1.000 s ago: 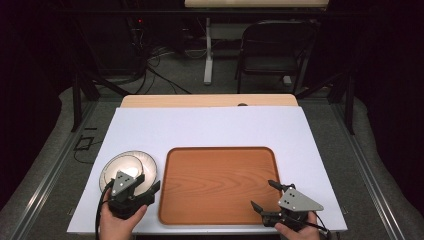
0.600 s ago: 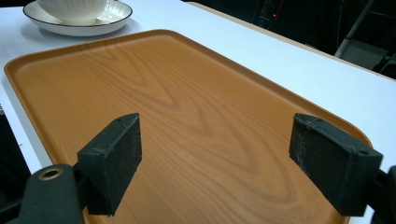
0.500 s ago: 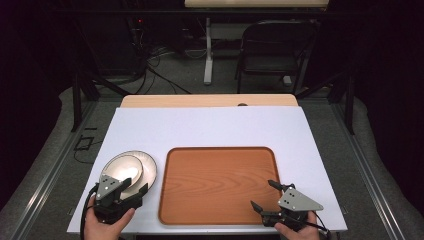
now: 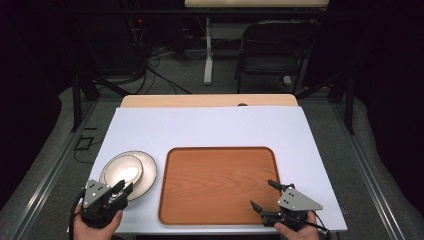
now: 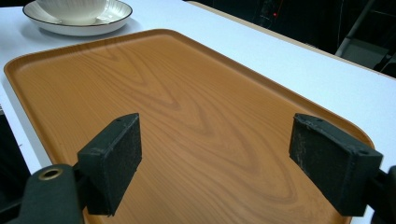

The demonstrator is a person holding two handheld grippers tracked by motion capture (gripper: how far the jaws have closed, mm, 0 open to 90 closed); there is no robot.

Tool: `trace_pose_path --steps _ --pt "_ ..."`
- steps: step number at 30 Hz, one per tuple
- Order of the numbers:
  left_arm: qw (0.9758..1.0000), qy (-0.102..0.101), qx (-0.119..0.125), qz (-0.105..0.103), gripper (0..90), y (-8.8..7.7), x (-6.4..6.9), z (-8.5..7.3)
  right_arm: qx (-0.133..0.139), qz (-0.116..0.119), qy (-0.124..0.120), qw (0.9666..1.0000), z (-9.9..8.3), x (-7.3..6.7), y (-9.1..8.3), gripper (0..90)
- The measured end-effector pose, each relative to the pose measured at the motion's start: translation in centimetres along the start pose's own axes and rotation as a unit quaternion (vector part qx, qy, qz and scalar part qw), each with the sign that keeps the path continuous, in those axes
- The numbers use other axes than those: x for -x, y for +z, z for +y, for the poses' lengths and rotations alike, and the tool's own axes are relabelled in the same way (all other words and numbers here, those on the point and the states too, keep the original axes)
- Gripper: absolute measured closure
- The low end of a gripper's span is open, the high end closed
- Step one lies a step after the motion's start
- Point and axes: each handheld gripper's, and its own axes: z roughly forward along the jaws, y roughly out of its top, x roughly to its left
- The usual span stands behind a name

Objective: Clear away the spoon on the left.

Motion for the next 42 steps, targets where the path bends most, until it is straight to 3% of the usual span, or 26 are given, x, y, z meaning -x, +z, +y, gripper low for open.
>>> trace_pose_path --steps 5,10,21,29,42 --pt "0.9999 -0.007 -0.008 0.002 82.8 0.1 -0.5 -0.4 0.0 0.0 0.0 1.0 0.0 0.0 0.0 16.8" --pt "0.9999 -0.014 -0.007 0.007 89.4 0.1 -0.9 -0.8 0.0 0.0 -0.001 1.0 0.0 0.0 0.0 16.7" --pt "0.9994 -0.029 -0.014 0.01 90.0 0.2 -1.7 -1.7 -0.001 0.0 -0.001 1.0 0.0 0.0 0.0 16.8" --pt "0.9989 -0.031 -0.013 0.032 90.0 0.2 -2.5 -2.1 -0.001 0.001 -0.001 1.0 0.0 0.0 0.0 16.8" --pt "0.9947 -0.06 0.01 0.083 90.0 0.5 -5.9 -2.1 -0.001 0.001 -0.001 1.0 0.0 0.0 0.0 16.7"
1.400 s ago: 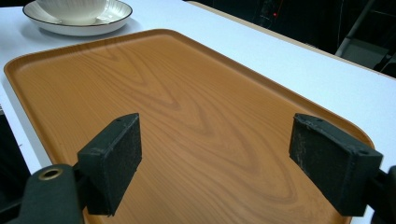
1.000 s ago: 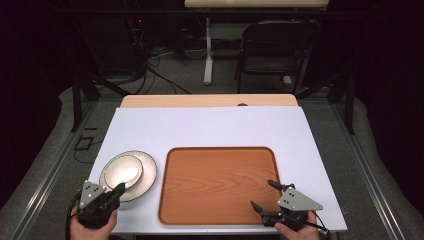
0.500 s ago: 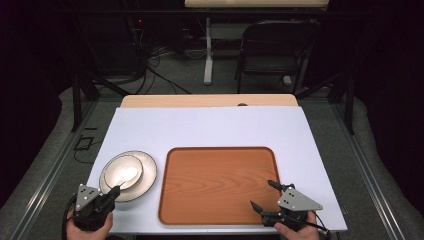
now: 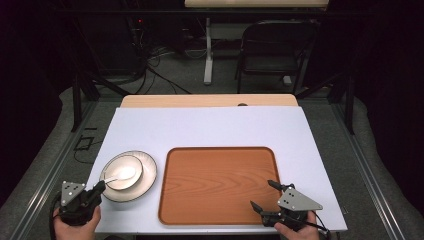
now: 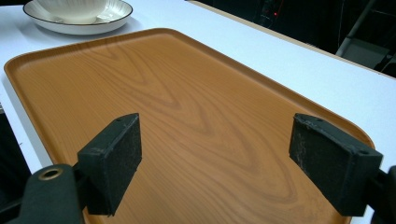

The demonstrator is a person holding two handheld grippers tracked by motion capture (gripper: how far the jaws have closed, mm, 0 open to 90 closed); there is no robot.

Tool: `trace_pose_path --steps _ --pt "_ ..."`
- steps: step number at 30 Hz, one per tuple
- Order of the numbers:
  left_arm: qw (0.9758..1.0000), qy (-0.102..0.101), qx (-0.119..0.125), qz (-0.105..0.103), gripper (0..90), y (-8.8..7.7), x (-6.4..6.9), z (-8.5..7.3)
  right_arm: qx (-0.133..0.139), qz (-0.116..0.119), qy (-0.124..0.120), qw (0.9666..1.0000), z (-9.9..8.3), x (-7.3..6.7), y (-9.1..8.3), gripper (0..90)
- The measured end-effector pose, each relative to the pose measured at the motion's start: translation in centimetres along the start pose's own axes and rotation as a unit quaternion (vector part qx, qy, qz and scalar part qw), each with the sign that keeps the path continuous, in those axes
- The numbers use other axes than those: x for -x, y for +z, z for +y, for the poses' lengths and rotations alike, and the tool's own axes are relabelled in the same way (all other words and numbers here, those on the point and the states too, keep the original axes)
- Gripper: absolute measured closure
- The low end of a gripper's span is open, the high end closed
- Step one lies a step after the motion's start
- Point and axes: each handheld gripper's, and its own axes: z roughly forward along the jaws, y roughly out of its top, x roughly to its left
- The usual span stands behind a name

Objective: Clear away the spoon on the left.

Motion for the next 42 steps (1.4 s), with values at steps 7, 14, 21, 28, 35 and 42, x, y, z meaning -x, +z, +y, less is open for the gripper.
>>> trace_pose_path --steps 7,14,21,28,35,42 --pt "0.9996 -0.016 0.018 0.018 90.0 1.3 -1.4 0.6 -0.001 0.0 0.0 1.0 0.0 0.0 0.0 16.7" --pt "0.9987 -0.035 0.03 0.021 90.0 2.6 -2.1 1.2 -0.001 0.0 -0.001 1.0 0.0 0.0 0.0 16.7" --pt "0.9979 -0.053 0.036 0.014 89.4 3.4 -2.3 1.9 -0.001 0.001 0.0 1.0 0.0 0.0 0.0 16.8" --pt "0.9959 -0.078 0.046 0.004 82.3 3.4 -2.5 2.8 -0.001 0.001 0.0 1.0 0.0 0.0 0.0 16.8" --pt "0.9948 -0.087 0.053 0.002 68.1 2.9 -2.5 3.1 0.0 0.001 0.0 1.0 0.0 0.0 0.0 16.8" --pt "0.994 -0.097 0.05 0.003 56.7 2.7 -2.9 3.0 0.0 0.001 0.001 1.0 0.0 0.0 0.0 16.8"
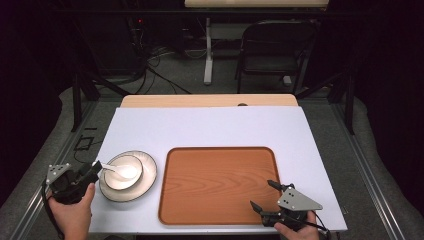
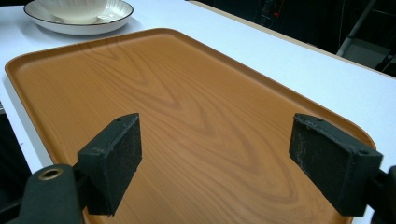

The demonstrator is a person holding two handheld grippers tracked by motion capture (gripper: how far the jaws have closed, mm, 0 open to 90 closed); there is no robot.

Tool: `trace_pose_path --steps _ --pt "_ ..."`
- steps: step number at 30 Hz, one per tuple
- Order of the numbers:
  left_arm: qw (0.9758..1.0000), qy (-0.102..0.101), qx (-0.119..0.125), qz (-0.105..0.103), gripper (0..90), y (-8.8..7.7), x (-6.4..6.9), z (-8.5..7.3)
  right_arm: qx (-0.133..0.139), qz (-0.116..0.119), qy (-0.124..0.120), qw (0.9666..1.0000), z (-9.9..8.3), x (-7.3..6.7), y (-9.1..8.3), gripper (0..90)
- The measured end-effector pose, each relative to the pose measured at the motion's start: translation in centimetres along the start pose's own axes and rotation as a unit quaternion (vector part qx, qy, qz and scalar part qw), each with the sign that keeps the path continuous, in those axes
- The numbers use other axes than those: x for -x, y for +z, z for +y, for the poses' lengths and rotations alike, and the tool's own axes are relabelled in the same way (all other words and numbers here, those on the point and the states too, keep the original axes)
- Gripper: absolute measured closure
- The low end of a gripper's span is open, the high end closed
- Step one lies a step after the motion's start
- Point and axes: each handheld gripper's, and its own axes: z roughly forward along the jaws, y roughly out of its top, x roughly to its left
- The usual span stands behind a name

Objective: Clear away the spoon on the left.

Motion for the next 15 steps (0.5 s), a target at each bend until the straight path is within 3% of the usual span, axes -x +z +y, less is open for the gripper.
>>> trace_pose_path --steps 15 --pt "0.9993 -0.032 -0.018 -0.008 48.2 0.5 -0.8 -1.4 -0.001 0.0 -0.001 1.0 0.0 0.0 0.1 16.7"
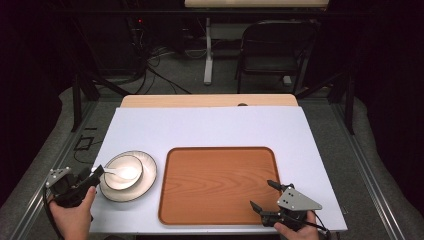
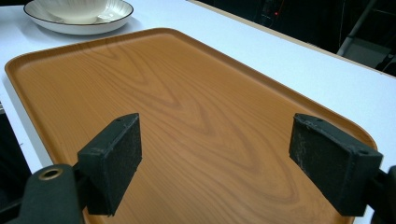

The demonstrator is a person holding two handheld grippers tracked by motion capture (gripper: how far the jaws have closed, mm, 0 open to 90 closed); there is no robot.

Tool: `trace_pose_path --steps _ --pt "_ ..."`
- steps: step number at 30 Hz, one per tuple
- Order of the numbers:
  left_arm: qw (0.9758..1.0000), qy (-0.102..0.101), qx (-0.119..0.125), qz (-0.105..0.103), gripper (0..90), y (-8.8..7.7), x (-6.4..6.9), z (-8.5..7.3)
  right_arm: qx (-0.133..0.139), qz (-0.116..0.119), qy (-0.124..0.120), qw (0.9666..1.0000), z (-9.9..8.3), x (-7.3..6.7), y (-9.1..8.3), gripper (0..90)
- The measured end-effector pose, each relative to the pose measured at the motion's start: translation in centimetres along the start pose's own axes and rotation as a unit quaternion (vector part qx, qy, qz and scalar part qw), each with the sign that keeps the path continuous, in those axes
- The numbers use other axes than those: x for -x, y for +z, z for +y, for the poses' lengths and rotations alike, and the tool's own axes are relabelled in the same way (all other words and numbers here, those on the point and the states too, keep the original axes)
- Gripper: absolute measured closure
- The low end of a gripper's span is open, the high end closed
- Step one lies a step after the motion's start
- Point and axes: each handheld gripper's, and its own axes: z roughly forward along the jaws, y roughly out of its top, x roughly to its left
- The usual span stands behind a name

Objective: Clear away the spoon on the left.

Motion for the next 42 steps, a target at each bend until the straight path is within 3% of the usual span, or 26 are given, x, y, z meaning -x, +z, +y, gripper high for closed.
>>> trace_pose_path --steps 4,12,16,21,33,42 --pt "0.9997 -0.019 -0.007 -0.013 47.2 0.7 0.0 -0.3 0.0 0.0 0.0 1.0 0.0 0.0 0.0 16.8" --pt "0.9988 -0.035 -0.018 -0.029 48.6 2.2 0.2 -0.4 0.0 0.0 0.0 1.0 0.0 0.0 0.0 16.8" --pt "0.9988 -0.032 -0.021 -0.029 53.9 2.5 0.2 -0.4 0.0 0.001 0.001 1.0 0.0 0.0 -0.1 16.7" --pt "0.9977 -0.045 -0.014 -0.048 59.8 2.9 0.0 -0.6 0.0 0.001 0.0 1.0 0.0 0.0 -0.1 16.8" --pt "0.9978 -0.034 0.0 -0.057 72.7 2.6 0.2 -0.2 0.0 0.001 -0.001 1.0 0.0 0.0 -0.1 16.8" --pt "0.9966 -0.027 0.01 -0.077 79.3 2.3 1.4 0.5 0.001 0.001 -0.001 1.0 0.0 0.0 -0.1 16.8"
